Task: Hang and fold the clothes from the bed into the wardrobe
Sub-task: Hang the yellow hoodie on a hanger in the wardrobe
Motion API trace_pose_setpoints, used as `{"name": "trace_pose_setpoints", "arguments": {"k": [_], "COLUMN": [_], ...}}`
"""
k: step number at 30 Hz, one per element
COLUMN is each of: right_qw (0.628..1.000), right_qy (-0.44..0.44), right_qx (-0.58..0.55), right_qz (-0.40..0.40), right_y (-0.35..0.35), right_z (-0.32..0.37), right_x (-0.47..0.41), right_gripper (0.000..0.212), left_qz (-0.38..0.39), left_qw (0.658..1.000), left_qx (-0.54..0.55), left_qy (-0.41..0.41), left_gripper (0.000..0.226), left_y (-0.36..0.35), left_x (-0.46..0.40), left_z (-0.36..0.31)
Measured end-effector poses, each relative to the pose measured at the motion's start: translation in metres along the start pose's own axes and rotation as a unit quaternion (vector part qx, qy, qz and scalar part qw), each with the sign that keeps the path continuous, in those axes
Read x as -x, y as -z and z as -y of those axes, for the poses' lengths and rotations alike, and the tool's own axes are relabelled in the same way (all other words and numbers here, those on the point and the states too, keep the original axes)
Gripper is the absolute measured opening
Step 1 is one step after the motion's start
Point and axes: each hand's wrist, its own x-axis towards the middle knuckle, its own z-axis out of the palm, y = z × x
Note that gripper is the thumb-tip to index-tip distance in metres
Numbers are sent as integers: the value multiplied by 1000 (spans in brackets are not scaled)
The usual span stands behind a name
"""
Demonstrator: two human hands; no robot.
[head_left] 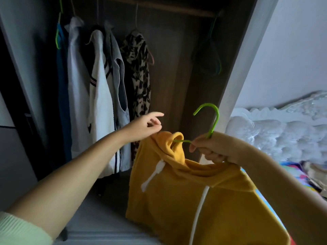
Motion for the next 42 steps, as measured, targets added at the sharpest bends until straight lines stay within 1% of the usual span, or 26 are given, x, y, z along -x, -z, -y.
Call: {"name": "trace_pose_setpoints", "arguments": {"k": [1, 2, 3, 4, 5, 7, 8, 10, 12, 16, 17, 19, 21, 22, 24, 26, 27, 28, 30, 31, 33, 34, 35, 37, 39, 42], "right_qw": [1000, 1000, 1000, 999, 998, 998, 999, 999, 998, 998, 995, 982, 967, 962, 947, 935, 937, 941, 945, 943, 934, 931, 930, 930, 938, 956], "right_qy": [13, 20, 20, 16, 12, 11, 14, 13, 12, 60, 84, 125, 146, 163, 204, 218, 211, 200, 171, 157, 142, 145, 148, 146, 142, 130], "right_qx": [-15, -16, 0, 27, 51, 59, 51, 52, 62, 23, 40, 135, 208, 208, 165, 97, 59, 16, -85, -126, -170, -172, -167, -154, -167, -152], "right_qz": [-1, 3, 8, 15, 20, 12, 2, -7, -7, 20, 32, 33, -22, -72, -188, -261, -271, -272, -265, -265, -282, -288, -294, -299, -269, -215], "right_y": [9, 15, 16, 14, 12, 14, 16, 20, 19, 22, 26, 33, 37, 37, 34, 33, 33, 35, 39, 39, 36, 34, 32, 25, 18, 12], "right_z": [4, 8, 13, 17, 20, 24, 24, 23, 23, 32, 34, 36, 33, 29, 18, 11, 11, 12, 17, 20, 24, 24, 24, 25, 24, 18], "right_x": [5, 8, 10, 12, 13, 16, 17, 20, 21, 31, 36, 45, 49, 48, 39, 31, 29, 28, 26, 25, 21, 16, 11, 1, -12, -27], "right_gripper": [19, 20, 20, 18, 17, 15, 16, 18, 19, 28, 29, 27, 20, 21, 30, 33, 35, 39, 44, 41, 27, 25, 25, 29, 34, 35], "left_qz": [9, 46, 81, 87, 66, -20, -72, -155, -171, -205, -220, -243, -259, -274, -323, -370, -368, -342, -249, -200, -113, -98, -111, -156, -170, -149], "left_qw": [999, 997, 993, 988, 982, 968, 956, 925, 914, 922, 925, 931, 943, 947, 940, 924, 921, 917, 892, 886, 917, 931, 932, 916, 905, 919], "left_qx": [-33, -52, -80, -122, -163, -217, -246, -294, -308, -265, -254, -229, -177, -136, -68, -37, -42, -72, -161, -185, -173, -162, -160, -151, -136, -109], "left_qy": [-23, -33, -35, -42, -66, -125, -143, -182, -199, -193, -177, -144, -110, -95, -80, -91, -123, -190, -340, -375, -340, -313, -306, -338, -365, -350], "left_gripper": [51, 51, 46, 36, 29, 34, 37, 31, 24, 20, 21, 22, 20, 21, 32, 51, 55, 55, 49, 48, 53, 52, 49, 39, 31, 42], "left_y": [3, 2, -4, -11, -18, -21, -19, -18, -26, -34, -32, -29, -25, -24, -32, -53, -65, -75, -90, -92, -87, -84, -83, -85, -91, -102], "left_x": [1, 4, 5, 6, 5, 4, 4, 4, 5, 7, 4, -9, -27, -35, -44, -42, -35, -26, -13, -11, -11, -12, -13, -13, -8, 0], "left_z": [6, 10, 13, 15, 18, 22, 21, 21, 21, 17, 14, 11, 12, 12, 7, -13, -27, -40, -57, -59, -62, -61, -60, -56, -51, -41]}}
